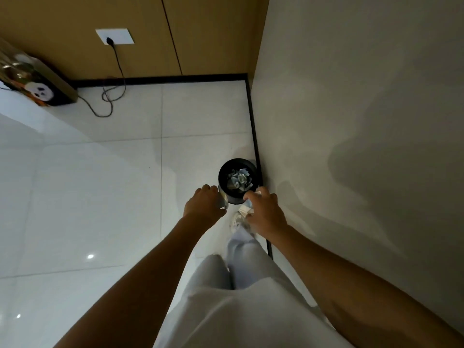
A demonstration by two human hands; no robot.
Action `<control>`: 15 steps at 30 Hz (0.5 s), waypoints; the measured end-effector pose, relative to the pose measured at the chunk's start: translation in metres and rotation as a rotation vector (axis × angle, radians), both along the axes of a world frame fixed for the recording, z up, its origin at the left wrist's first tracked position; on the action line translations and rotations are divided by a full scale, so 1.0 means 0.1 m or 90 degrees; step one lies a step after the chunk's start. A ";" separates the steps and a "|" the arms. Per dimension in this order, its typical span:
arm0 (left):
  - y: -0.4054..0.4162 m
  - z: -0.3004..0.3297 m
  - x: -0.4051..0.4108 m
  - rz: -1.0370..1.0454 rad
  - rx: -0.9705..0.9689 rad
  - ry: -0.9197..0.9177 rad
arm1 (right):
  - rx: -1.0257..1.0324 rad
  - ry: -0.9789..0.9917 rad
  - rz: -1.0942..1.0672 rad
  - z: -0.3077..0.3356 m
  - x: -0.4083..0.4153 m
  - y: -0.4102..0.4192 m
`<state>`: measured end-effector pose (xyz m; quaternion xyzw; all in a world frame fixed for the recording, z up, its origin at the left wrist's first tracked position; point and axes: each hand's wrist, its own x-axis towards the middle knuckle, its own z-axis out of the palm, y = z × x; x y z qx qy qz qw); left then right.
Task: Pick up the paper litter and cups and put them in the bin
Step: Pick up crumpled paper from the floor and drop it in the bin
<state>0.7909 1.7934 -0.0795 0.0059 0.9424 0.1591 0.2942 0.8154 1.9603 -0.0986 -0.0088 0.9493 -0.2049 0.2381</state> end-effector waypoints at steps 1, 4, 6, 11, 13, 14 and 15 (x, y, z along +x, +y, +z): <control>0.01 -0.07 -0.11 0.001 -0.004 -0.006 | 0.001 -0.008 0.001 -0.07 -0.13 0.01; 0.02 -0.27 -0.41 0.008 -0.007 -0.016 | 0.002 -0.027 -0.001 -0.28 -0.50 0.05; 0.01 -0.40 -0.56 0.030 0.003 -0.033 | 0.013 -0.036 0.003 -0.45 -0.70 0.06; -0.03 -0.85 -0.92 0.050 0.008 -0.068 | 0.023 -0.052 -0.001 -0.95 -1.23 0.03; -0.05 -1.05 -1.06 0.046 0.004 -0.088 | 0.011 -0.045 -0.012 -1.20 -1.40 0.01; -0.07 -1.16 -1.13 0.044 0.002 -0.095 | 0.005 -0.038 -0.019 -1.33 -1.48 -0.01; -0.07 -1.28 -1.19 0.042 0.002 -0.101 | -0.002 -0.033 -0.029 -1.47 -1.55 -0.02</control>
